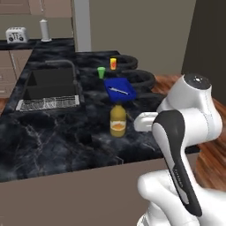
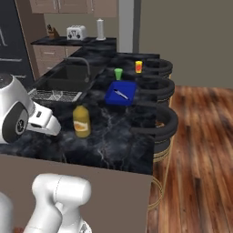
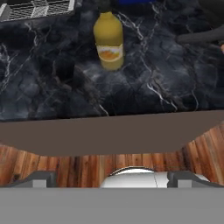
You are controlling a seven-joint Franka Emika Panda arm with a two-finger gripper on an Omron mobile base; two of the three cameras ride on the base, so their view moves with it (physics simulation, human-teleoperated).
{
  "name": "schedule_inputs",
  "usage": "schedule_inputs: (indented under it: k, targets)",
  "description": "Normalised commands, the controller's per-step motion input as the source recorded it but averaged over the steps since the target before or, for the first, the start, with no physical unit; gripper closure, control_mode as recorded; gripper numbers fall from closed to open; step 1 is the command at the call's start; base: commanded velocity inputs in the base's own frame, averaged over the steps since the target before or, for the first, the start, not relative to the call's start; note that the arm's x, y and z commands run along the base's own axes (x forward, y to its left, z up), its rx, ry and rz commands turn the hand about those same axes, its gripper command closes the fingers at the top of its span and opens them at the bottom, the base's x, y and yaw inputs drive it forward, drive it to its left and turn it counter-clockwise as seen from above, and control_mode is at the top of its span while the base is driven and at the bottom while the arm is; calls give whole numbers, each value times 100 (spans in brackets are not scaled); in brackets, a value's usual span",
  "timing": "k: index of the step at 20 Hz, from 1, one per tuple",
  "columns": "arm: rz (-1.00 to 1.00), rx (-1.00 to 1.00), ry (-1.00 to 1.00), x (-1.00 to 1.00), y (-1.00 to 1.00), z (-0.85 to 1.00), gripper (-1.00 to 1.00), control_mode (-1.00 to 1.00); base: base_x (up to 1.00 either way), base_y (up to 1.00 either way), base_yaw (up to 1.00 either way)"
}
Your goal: Place the drinks on the dining counter in a tight cluster.
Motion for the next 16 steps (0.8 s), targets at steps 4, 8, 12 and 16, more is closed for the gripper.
schedule_inputs:
  k: [4,8,12,16]
  targets:
    - [0,0,0,0,0,0,-100,100,-48,85,31]
    - [0,0,0,0,0,0,-100,100,5,100,59]
    - [0,0,0,0,0,0,-100,100,26,100,57]
    - [0,0,0,0,0,0,-100,100,34,100,26]
